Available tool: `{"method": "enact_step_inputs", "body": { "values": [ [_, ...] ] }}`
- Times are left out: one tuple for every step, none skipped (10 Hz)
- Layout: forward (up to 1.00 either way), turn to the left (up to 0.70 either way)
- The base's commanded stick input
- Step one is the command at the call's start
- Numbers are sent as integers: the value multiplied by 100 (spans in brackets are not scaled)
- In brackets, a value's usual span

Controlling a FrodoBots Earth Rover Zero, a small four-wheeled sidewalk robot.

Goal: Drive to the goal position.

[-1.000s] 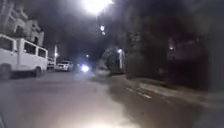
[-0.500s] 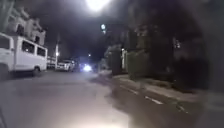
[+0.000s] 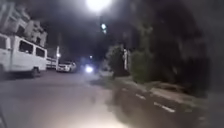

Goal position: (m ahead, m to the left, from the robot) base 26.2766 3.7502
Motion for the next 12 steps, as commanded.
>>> {"method": "enact_step_inputs", "body": {
  "values": [
    [70,0],
    [70,0],
    [70,0],
    [70,0],
    [70,0],
    [70,0],
    [70,0],
    [70,0],
    [70,0],
    [70,0],
    [70,0],
    [70,0]
  ]
}}
